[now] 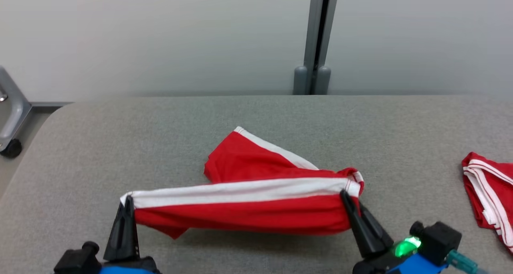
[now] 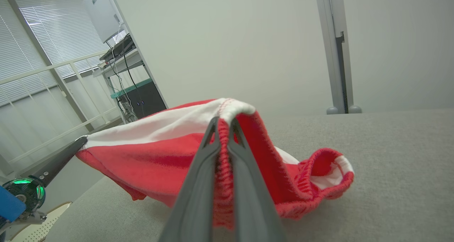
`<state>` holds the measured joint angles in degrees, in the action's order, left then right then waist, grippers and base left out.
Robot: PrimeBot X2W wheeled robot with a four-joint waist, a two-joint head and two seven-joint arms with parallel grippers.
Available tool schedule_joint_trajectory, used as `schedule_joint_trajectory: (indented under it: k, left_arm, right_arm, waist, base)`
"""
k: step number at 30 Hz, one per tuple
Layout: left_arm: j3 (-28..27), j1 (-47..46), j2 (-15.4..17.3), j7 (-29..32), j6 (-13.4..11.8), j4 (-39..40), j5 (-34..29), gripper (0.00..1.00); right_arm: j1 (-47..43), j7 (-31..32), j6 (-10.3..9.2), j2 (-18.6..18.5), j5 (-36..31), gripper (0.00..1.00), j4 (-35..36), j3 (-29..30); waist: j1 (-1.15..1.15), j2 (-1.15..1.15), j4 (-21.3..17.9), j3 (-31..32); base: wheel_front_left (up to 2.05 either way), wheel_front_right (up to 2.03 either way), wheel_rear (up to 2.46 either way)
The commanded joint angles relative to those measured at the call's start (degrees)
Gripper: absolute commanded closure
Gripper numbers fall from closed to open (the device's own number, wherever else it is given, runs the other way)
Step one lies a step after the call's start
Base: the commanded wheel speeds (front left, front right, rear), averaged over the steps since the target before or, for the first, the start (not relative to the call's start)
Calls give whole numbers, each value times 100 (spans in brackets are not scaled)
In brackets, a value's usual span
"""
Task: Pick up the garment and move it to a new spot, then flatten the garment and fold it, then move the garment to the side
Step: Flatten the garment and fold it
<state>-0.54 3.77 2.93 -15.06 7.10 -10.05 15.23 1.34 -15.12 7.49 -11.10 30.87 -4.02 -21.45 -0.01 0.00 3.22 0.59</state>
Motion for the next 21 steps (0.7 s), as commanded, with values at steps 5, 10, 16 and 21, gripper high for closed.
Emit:
schedule_joint_trajectory:
  k: [5,10,16,21]
  left_arm:
    - [64,365,0,-14,33,-99,-1,100]
    - [183,622,-2,-14,32,-338,22,100]
    - [253,377,1,-14,40,-270,-5,100]
    - [566,-486,56,-14,58,-693,-216,100]
  right_arm:
    - [-385,0,0,-36,-7,100,-53,-305]
    - [-563,0,0,-118,-31,100,-202,-537]
    - [-527,0,0,-45,12,100,-152,-440]
    - [-304,0,0,202,174,100,-206,-67]
  waist:
    - [1,0,-124,169]
    - [1,0,-154,217]
    - [1,0,-143,147]
    - [1,0,-247,-77]
  base:
    - [0,0,0]
    - [0,0,0]
    - [0,0,0]
    - [0,0,0]
